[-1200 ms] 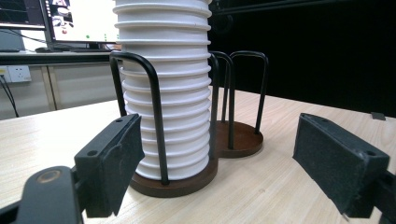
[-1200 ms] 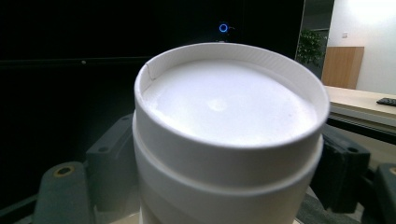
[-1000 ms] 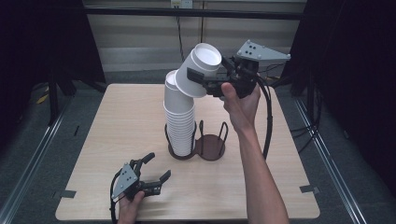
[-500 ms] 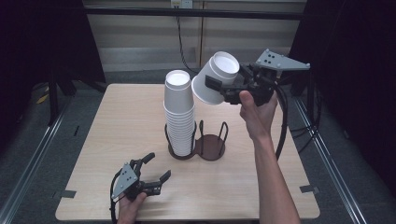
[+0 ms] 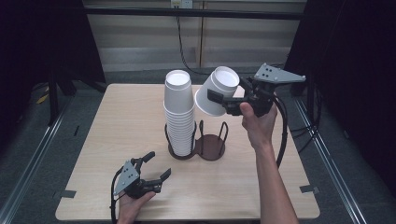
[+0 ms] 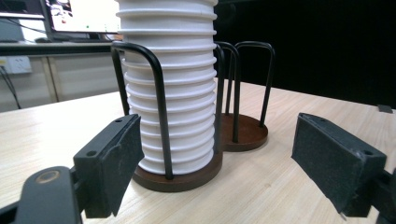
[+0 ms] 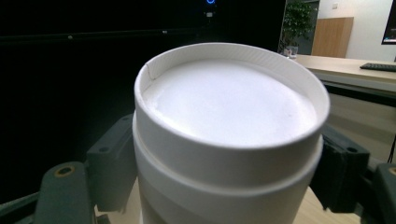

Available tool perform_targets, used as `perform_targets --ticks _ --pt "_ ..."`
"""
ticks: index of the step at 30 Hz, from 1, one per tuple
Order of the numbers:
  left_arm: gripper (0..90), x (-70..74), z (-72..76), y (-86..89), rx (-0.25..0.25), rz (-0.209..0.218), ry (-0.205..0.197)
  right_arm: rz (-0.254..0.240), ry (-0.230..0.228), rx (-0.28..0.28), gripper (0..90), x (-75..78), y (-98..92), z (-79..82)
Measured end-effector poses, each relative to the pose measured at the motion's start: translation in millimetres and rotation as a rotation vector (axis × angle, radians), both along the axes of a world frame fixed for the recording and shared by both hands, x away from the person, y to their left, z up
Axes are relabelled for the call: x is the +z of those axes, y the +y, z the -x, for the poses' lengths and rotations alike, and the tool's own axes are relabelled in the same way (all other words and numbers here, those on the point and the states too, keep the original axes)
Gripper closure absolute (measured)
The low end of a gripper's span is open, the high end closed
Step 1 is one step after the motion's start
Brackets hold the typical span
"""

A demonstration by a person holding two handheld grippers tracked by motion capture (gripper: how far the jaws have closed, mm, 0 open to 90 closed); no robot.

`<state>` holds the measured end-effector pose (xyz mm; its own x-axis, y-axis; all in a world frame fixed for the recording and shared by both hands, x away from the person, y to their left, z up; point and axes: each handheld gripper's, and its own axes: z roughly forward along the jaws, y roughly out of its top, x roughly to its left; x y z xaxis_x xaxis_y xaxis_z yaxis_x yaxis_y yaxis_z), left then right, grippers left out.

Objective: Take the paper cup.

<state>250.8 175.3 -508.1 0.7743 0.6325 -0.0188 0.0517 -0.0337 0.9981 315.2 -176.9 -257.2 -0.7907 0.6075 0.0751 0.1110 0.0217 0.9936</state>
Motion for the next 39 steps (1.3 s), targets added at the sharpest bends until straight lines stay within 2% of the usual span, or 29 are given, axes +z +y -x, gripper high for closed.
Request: perform_targets --ticks 1,2,7,10,11,12,13,18,23,29,30,37,39 --pt "16.0 0.4 -0.5 -0.5 -0.014 0.011 0.013 0.001 0.007 -0.001 21.1 -2.6 -0.4 0.2" --pt "16.0 1.9 -1.8 0.4 -0.015 -0.006 -0.002 0.001 0.012 0.003 21.1 -5.5 -0.6 0.1" --pt "16.1 11.3 -4.1 -1.2 -0.041 0.007 0.017 0.013 0.038 0.01 21.1 -20.7 -0.6 2.8" --pt "16.1 16.1 -5.1 -0.7 -0.05 0.001 0.007 0.014 0.046 0.014 21.2 -27.6 -0.1 4.3" --pt "16.1 20.1 -4.7 -2.1 -0.078 0.019 0.013 0.013 0.053 0.021 21.2 -35.3 0.8 6.0" --pt "16.4 20.1 -4.7 -2.1 -0.078 0.019 0.013 0.013 0.053 0.021 21.2 -35.3 0.8 6.0" --pt "16.7 24.2 -4.8 -2.7 -0.083 -0.011 -0.005 0.016 0.061 0.026 21.2 -40.8 1.7 7.9" --pt "16.7 28.6 -4.1 -6.0 -0.104 -0.005 -0.002 0.016 0.068 0.037 21.3 -54.0 4.1 14.0" --pt "16.5 36.4 -2.4 -11.6 -0.134 -0.03 -0.021 0.031 0.077 0.063 21.3 -68.7 12.5 18.7" --pt "16.1 42.3 -1.5 -15.7 -0.159 -0.025 -0.021 0.03 0.075 0.082 21.3 -76.5 18.0 24.5" --pt "16.0 43.3 -1.6 -15.2 -0.162 -0.041 -0.026 0.033 0.076 0.082 21.4 -78.5 18.8 25.4" --pt "15.7 48.0 2.2 -20.3 -0.203 -0.039 -0.03 0.024 0.097 0.116 21.4 -99.5 27.6 33.2" --pt "15.5 47.5 3.0 -20.8 -0.236 -0.049 -0.042 0.028 0.105 0.127 21.4 -104.7 30.9 35.0"
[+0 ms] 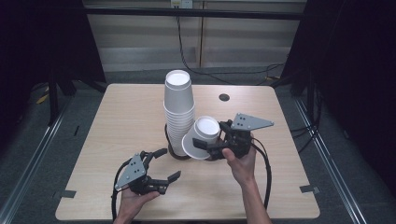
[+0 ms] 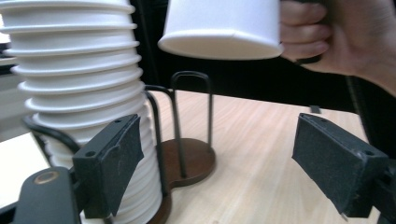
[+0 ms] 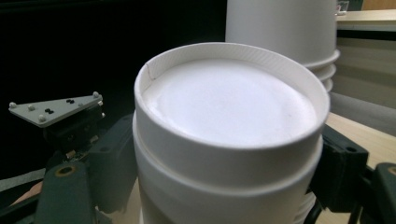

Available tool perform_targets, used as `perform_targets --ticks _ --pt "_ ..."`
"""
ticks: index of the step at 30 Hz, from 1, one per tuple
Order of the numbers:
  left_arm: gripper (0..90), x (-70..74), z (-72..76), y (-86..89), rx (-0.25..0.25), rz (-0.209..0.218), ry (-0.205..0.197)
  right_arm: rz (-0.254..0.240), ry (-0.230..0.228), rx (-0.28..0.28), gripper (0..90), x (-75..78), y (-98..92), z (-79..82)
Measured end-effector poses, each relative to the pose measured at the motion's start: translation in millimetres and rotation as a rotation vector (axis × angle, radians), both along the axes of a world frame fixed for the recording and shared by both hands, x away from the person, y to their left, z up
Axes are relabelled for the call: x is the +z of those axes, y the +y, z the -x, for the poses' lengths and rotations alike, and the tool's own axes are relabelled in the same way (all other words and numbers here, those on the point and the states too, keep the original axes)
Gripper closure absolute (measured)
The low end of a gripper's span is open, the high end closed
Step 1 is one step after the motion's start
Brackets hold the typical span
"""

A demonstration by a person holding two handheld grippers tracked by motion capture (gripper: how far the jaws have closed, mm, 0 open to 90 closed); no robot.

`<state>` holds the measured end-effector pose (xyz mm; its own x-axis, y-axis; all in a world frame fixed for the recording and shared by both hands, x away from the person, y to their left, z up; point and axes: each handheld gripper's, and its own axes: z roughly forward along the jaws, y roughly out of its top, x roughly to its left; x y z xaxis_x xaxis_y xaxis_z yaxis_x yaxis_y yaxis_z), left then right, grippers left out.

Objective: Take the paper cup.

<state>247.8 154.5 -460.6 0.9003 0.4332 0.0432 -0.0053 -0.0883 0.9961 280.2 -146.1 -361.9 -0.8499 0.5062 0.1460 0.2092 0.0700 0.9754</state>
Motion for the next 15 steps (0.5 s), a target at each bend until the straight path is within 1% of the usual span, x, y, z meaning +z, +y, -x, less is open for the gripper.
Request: perform_targets --ticks 5,7,8,10,11,12,13,14,15 --pt "15.6 -1.6 1.2 -6.1 -0.032 0.012 0.007 0.007 0.013 0.024 21.5 -11.1 7.5 4.5" --pt "15.6 -1.4 1.6 -7.6 -0.033 0.011 0.006 0.009 0.015 0.031 21.5 -12.9 8.6 5.5" --pt "15.6 -0.2 1.7 -8.8 -0.039 0.005 0.005 0.023 0.015 0.037 21.5 -16.7 11.2 7.7" --pt "15.6 0.3 1.4 -8.9 -0.04 0.006 0.0 0.023 0.018 0.039 21.5 -18.2 11.8 8.4" --pt "15.6 0.7 1.7 -9.7 -0.04 0.015 0.007 0.022 0.019 0.04 21.5 -20.1 12.3 9.0" --pt "15.5 1.6 1.5 -9.7 -0.05 0.005 0.006 0.023 0.025 0.043 21.5 -24.7 13.0 10.2" --pt "15.5 1.6 1.5 -9.7 -0.05 0.005 0.006 0.023 0.025 0.043 21.5 -24.7 13.0 10.2" --pt "15.5 1.6 1.2 -10.1 -0.06 0.009 0.012 0.024 0.028 0.049 21.5 -28.9 13.7 10.9" --pt "15.5 1.5 0.8 -10.4 -0.064 0.003 0.008 0.026 0.031 0.053 21.5 -31.2 14.4 11.6"
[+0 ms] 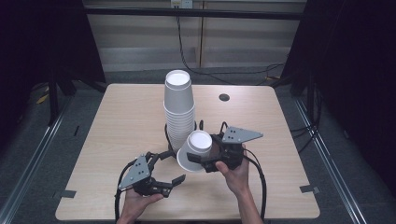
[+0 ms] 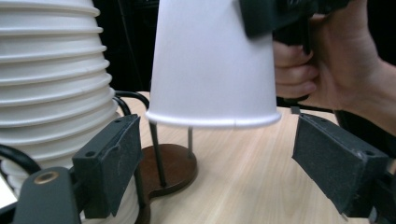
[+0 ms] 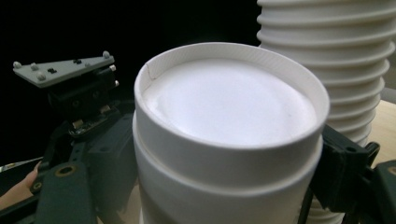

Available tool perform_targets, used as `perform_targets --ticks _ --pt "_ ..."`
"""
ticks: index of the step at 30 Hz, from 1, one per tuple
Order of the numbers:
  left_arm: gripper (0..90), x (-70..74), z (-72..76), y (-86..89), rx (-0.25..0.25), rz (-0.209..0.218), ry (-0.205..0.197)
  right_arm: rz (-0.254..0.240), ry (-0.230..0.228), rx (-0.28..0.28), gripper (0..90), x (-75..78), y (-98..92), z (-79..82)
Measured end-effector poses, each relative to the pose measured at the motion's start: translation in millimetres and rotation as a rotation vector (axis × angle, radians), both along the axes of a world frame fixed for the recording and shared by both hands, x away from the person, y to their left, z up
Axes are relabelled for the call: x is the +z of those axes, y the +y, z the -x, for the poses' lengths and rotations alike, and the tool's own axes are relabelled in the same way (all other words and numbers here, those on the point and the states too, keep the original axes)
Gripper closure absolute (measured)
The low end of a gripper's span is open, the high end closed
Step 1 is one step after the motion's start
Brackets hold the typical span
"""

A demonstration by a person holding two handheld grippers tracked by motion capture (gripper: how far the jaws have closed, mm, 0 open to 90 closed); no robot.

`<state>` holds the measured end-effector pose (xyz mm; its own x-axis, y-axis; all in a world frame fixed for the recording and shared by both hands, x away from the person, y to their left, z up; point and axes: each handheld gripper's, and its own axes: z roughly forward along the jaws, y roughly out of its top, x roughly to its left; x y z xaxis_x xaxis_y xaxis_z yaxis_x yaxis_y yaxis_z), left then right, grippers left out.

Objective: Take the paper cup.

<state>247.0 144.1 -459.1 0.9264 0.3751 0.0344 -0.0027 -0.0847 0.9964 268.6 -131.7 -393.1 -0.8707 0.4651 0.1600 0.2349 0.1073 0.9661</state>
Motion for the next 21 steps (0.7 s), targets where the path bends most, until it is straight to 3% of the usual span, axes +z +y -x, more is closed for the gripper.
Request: perform_targets --ticks 5,13,21 --pt "15.5 -2.4 -2.9 -3.7 -0.014 -0.023 0.009 0.004 0.017 0.012 21.5 -8.6 2.8 2.2" --pt "12.1 -3.4 -5.1 -8.1 -0.025 -0.015 0.022 0.002 0.037 0.021 21.6 -18.9 7.6 5.2" --pt "9.9 -4.9 -7.4 -18.3 -0.053 -0.036 0.028 0.004 0.04 0.051 21.6 -22.3 15.9 6.6"
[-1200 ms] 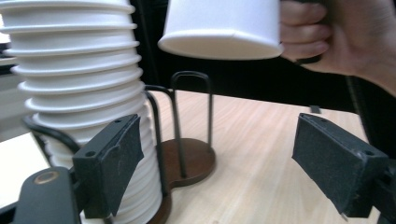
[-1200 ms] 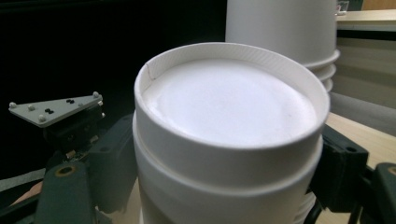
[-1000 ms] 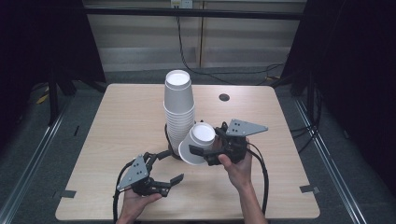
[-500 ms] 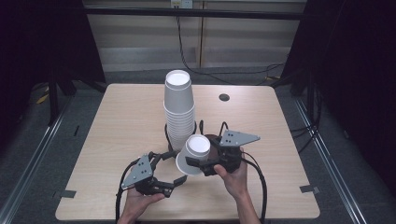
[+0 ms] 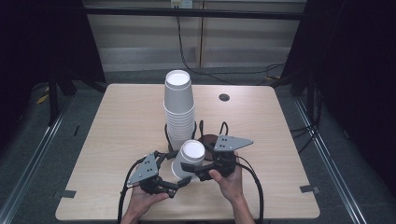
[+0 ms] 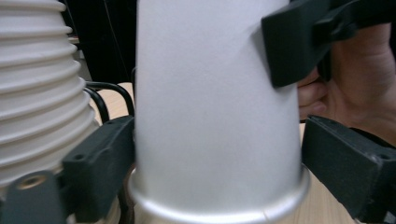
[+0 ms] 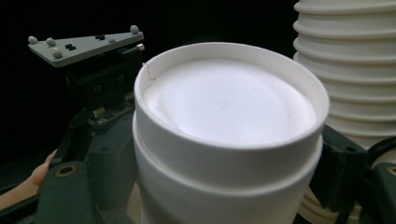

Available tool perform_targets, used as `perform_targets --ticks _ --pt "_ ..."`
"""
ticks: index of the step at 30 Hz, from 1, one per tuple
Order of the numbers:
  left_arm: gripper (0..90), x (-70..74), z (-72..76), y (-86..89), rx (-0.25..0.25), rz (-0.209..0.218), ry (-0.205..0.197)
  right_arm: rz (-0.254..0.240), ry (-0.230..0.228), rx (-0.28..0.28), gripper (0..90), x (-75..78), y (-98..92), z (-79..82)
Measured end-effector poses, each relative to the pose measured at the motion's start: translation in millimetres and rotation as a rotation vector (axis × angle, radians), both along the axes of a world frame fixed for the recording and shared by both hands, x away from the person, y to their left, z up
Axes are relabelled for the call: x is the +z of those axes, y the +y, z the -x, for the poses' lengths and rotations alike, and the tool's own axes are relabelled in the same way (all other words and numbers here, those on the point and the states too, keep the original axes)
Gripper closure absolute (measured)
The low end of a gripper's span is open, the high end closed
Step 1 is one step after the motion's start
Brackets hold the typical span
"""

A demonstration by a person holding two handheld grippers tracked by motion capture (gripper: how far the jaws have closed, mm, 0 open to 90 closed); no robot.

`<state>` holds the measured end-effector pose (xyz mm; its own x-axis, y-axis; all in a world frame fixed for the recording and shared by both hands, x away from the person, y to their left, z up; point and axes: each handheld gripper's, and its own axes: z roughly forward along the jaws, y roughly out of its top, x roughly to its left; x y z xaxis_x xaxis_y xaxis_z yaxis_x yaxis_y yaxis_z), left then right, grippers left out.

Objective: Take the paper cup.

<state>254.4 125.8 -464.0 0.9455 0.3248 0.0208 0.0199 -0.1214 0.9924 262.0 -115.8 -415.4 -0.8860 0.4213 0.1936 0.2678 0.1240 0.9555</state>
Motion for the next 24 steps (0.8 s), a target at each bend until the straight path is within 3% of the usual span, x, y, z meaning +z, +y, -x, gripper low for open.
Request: perform_targets --ticks 1,6,20,24 --pt "9.3 -0.1 -0.4 -0.7 -0.005 -0.016 0.006 0.0 -0.003 0.0 21.6 0.0 1.1 0.7" --pt "7.6 -0.4 -1.9 -4.7 -0.022 -0.007 0.012 -0.009 -0.004 0.019 21.6 -1.2 5.1 1.6" --pt "14.3 -0.6 -6.4 -7.2 -0.034 -0.007 0.019 -0.01 -0.002 0.021 18.7 -1.6 7.3 0.0" --pt "14.8 -0.3 -7.8 -6.0 -0.039 -0.036 0.03 -0.008 -0.003 0.01 13.5 -2.2 7.1 -1.1"
